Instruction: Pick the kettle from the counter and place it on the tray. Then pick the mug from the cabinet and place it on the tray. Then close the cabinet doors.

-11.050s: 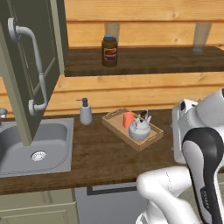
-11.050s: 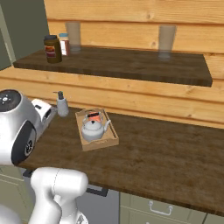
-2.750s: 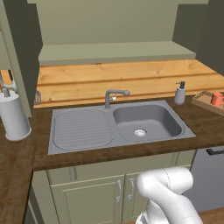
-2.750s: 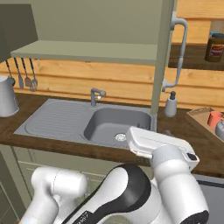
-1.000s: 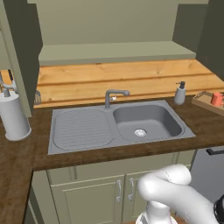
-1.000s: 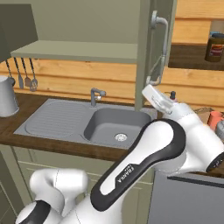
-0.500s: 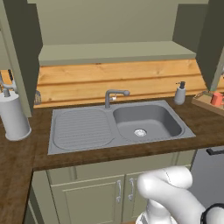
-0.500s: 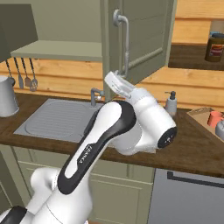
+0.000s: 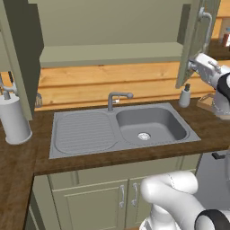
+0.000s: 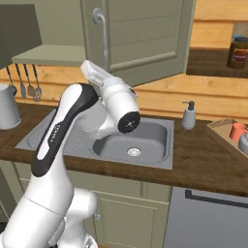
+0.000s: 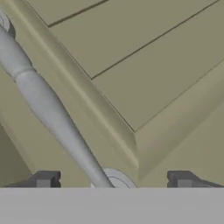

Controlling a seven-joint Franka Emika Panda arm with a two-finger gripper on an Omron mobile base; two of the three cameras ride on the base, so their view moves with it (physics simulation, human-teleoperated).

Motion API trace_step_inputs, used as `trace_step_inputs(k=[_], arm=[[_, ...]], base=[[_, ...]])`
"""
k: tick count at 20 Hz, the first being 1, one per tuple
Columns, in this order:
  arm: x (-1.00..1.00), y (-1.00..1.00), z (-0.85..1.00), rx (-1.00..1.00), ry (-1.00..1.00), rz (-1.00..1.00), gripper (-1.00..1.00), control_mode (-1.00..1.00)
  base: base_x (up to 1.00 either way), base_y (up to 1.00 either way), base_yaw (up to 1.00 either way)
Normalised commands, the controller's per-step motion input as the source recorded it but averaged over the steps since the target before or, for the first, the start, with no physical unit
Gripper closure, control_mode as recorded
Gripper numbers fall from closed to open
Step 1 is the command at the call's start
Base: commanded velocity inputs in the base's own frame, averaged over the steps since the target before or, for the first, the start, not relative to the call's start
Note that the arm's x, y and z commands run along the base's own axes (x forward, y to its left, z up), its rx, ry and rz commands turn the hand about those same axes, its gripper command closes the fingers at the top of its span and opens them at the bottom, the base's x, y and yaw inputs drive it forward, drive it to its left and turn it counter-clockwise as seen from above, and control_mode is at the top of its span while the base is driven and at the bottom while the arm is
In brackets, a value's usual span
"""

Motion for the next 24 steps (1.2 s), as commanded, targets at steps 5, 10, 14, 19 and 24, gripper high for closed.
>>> trace_step_inputs(k=[5, 10, 14, 19, 24], arm=[[0.77, 0.89, 0.10, 0.00, 0.01, -0.09, -1.00, -1.00], [0.82, 0.77, 0.01, 0.00, 0.06, -0.10, -1.00, -1.00], [0.79, 0.48, 0.07, 0.00, 0.16, -0.06, -1.00, -1.00], [0.60, 0.28, 0.17, 0.00, 0.29, -0.01, -1.00, -1.00], [0.38, 0.14, 0.14, 0.00, 0.37, 0.00, -1.00, -1.00]], base=[[0.00, 0.00, 0.00], [0.00, 0.00, 0.00], [0.00, 0.00, 0.00], [0.00, 0.00, 0.00], [0.00, 0.00, 0.00]])
